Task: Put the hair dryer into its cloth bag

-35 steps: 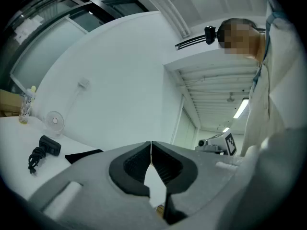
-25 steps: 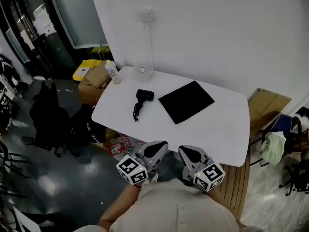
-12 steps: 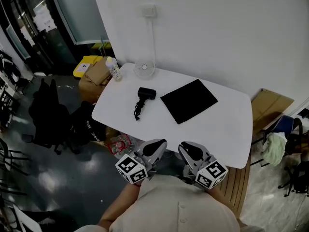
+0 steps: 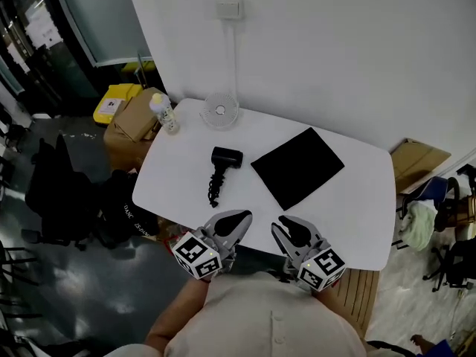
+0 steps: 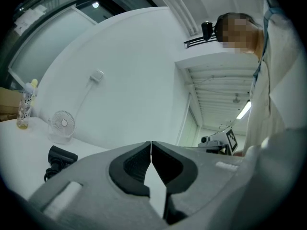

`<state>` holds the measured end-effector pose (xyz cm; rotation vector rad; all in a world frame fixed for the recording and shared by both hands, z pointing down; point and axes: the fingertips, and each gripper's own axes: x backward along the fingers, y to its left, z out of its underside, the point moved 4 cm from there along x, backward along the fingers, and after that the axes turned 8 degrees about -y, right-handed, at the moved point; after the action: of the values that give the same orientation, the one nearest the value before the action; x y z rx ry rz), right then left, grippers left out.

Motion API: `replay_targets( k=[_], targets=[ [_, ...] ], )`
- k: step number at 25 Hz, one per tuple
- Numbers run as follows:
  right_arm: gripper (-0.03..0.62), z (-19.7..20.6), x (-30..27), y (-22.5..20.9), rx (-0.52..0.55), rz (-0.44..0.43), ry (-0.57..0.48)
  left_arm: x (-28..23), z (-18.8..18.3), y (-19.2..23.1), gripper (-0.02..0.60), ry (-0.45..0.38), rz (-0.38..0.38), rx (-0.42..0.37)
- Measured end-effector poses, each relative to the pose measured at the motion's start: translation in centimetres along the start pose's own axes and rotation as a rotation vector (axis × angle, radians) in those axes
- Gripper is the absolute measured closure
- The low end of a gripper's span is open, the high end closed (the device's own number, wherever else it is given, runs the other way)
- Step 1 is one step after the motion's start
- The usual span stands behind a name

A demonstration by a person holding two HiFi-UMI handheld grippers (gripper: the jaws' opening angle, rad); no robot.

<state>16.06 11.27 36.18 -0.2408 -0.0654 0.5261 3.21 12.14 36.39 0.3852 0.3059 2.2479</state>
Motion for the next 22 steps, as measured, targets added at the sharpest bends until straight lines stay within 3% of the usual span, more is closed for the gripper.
replay_targets(
  k=[12, 22],
  targets=[
    [0.468, 2.4, -9.0, -2.5, -0.011, 0.175, 0.074, -1.7, -0.8, 10.7, 0.569, 0.123, 0.157, 0.025],
    [0.465, 6.2, -10.1, -6.9, 0.135, 0.306, 0.296, -2.3, 2.3, 12.9, 0.569, 0.21, 0.274, 0.098]
  ],
)
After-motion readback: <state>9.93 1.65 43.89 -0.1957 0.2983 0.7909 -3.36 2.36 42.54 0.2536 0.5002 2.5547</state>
